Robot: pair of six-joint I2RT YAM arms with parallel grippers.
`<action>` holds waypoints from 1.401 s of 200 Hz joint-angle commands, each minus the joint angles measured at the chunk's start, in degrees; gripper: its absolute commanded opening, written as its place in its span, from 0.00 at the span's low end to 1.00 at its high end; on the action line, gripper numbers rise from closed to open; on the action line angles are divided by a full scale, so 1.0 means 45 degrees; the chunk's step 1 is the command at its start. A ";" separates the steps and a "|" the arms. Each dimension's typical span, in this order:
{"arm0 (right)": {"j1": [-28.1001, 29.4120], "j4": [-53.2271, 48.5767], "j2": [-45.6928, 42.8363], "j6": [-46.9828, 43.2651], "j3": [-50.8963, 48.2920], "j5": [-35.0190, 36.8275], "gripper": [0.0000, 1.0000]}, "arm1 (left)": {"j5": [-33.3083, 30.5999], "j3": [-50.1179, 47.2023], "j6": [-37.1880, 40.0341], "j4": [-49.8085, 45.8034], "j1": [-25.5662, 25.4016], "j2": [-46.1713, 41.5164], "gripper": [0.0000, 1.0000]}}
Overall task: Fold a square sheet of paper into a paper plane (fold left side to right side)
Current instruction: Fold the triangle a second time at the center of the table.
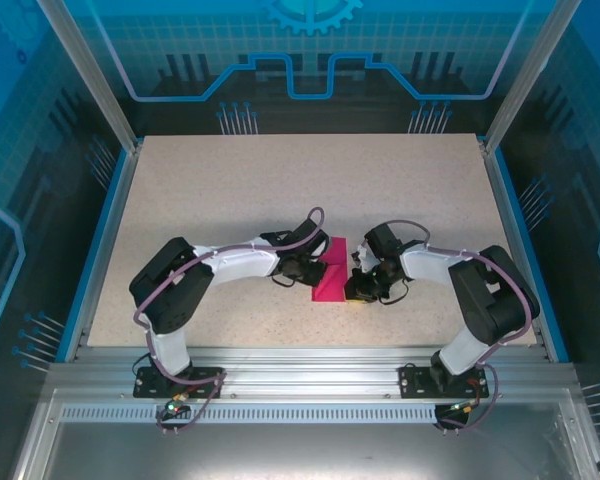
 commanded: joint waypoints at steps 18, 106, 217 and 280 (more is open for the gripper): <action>0.0350 -0.0570 0.0571 -0.0175 -0.0181 0.0913 0.14 | 0.0096 0.0424 0.0190 -0.0206 0.0182 0.0369 0.00; 0.0339 -0.0619 0.0648 -0.0190 -0.0175 0.0929 0.14 | -0.0265 0.0542 0.0270 -0.0440 0.0268 0.0584 0.00; 0.0349 -0.0702 0.0747 -0.0251 -0.0118 0.0968 0.14 | -0.0588 0.0635 0.0270 -0.0524 0.0285 0.0759 0.00; 0.0190 -0.0282 0.0272 -0.0204 -0.0152 0.0133 0.15 | -0.0637 0.0640 0.0333 -0.0595 0.0283 0.0839 0.00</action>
